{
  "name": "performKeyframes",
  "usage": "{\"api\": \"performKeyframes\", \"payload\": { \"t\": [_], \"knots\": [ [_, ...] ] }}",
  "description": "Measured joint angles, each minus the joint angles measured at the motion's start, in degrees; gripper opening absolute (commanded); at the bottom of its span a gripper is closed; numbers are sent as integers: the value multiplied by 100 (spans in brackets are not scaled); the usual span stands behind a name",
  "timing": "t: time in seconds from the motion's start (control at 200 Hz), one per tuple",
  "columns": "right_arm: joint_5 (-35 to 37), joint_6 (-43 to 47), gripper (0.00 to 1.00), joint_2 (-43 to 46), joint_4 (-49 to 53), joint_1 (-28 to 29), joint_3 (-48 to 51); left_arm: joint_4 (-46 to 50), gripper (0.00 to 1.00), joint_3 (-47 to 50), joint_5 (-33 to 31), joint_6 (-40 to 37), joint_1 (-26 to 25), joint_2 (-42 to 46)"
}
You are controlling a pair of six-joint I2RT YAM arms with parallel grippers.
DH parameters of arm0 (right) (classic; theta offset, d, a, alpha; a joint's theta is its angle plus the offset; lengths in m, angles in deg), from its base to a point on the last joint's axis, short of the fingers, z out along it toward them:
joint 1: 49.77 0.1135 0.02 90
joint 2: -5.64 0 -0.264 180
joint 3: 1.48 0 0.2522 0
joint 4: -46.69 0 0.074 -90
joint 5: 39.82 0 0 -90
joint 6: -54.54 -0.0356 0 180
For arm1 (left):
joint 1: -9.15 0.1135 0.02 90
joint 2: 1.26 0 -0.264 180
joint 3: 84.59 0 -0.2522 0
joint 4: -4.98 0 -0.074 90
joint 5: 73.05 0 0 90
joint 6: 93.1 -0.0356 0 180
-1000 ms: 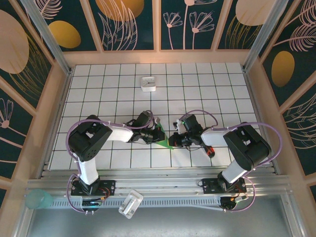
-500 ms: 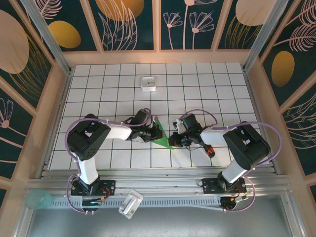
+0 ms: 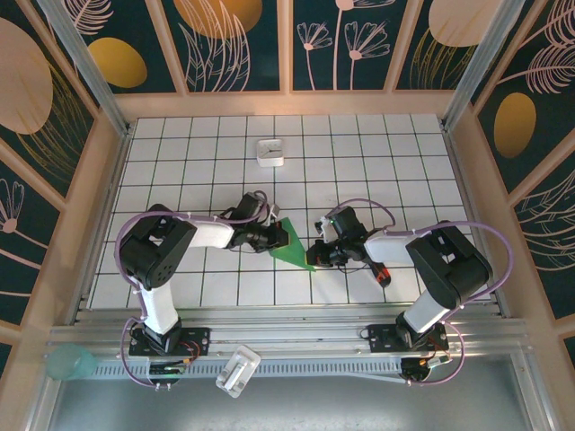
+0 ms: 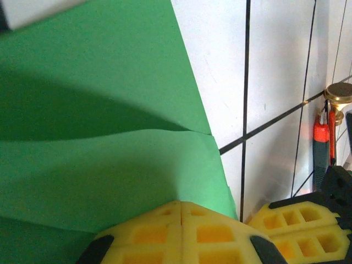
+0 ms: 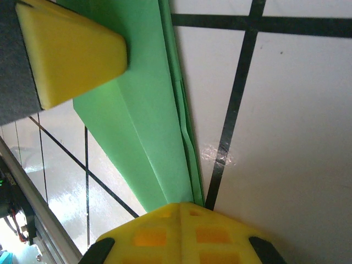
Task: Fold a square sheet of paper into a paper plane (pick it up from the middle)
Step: Fourth fold the wing at the center of the table.
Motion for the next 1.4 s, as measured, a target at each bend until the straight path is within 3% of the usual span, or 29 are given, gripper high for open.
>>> {"api": "performKeyframes", "payload": {
  "t": [0.666, 1.251, 1.346, 1.401],
  "knots": [
    [42, 0, 0, 11, 39, 7, -13, 66, 0, -31, -9, -190, 579, 4],
    [52, 2, 0, 44, 35, 7, -9, 170, 0, -234, -621, -409, 1342, -13],
    [160, 11, 0, 157, 146, 46, -9, 90, 10, -140, -887, -393, 1462, 109],
    [243, 33, 5, 267, 282, 68, -9, 4, 17, 17, -931, -317, 1519, 275]
  ]
}}
